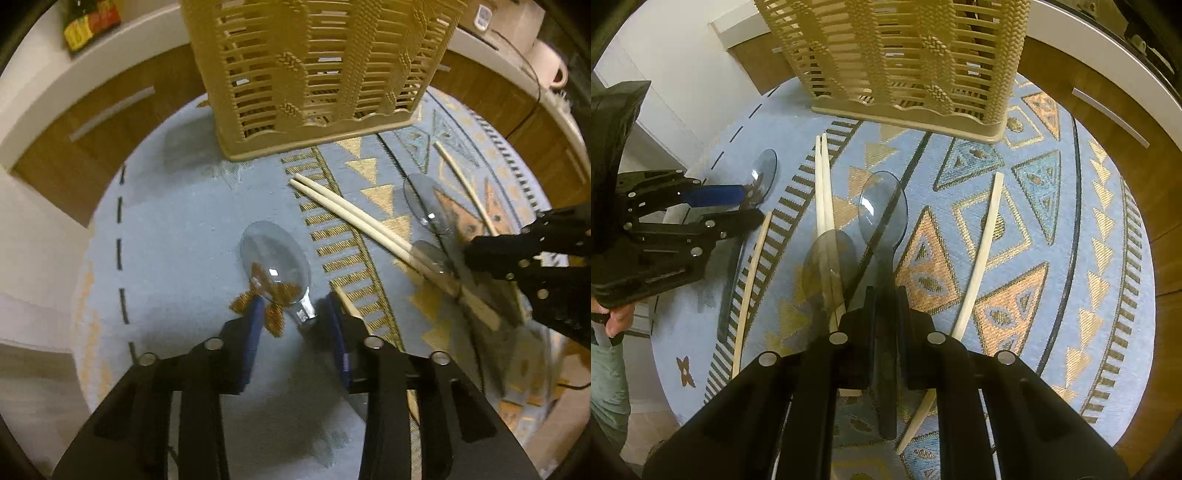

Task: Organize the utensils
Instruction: 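Grasp a clear spoon with the left gripper while the right gripper grasps another clear spoon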

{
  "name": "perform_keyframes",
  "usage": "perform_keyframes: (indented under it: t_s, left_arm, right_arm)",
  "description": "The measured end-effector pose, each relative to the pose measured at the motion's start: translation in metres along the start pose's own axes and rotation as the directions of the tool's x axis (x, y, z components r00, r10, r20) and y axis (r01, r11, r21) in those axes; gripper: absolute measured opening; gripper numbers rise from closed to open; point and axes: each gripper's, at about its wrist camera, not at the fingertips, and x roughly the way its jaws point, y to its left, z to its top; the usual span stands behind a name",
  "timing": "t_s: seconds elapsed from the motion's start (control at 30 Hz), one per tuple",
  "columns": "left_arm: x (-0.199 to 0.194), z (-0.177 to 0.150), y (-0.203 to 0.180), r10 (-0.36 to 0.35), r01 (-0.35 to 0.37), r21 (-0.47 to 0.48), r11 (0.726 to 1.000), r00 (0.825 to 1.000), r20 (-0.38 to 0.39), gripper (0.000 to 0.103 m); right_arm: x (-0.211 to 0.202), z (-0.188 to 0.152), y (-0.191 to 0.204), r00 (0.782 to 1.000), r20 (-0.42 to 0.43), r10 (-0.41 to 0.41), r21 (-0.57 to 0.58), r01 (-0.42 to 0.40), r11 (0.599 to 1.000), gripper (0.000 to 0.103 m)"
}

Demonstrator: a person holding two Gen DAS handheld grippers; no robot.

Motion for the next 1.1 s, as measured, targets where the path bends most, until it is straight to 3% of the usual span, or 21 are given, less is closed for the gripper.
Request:
perform_keyframes:
  t_s: [0.03,0.1,0.2,0.57,0.87,1.1]
  left_arm:
    - [0.0,0.001,0.0,0.001,-0.001,-0.001,1.0,1.0,0.001,0.027]
    - [-0.001,0.001,0.003,0.012,-0.012,-0.003,1.0,1.0,0.006,0.014]
    - [-0.002,0.003,0.011,-0.014,0.014,-0.013,1.0,1.0,0.007,0.011]
    - [-0.001,0.006,0.005,0.017,-0.017,0.042,0.999,1.0,-0.007,0.016]
    - [0.003,0.017,0.004,-0.002,0.003,0.04,0.999,1.0,-0.017,0.027]
    - [0.008,0.026,0.008,-0.007,0.008,0.037,0.999,1.0,-0.02,0.029]
  right_arm:
    - [0.001,0.002,0.002,1.0,0.002,-0.009,-0.002,0.009,1.0,0.009]
    - [0.002,0.006,0.001,1.0,0.0,-0.017,-0.006,0.017,1.0,0.009]
    - [0.004,0.013,0.0,1.0,-0.002,-0.025,-0.011,0.025,1.0,0.01]
    - [0.009,0.039,-0.003,0.999,-0.017,-0.034,-0.024,0.034,0.999,0.011]
    - [0.011,0.046,-0.011,1.0,-0.029,-0.006,-0.005,0.005,1.0,0.011]
    - [0.017,0.057,-0.012,1.0,-0.029,-0.002,0.016,0.003,1.0,0.011]
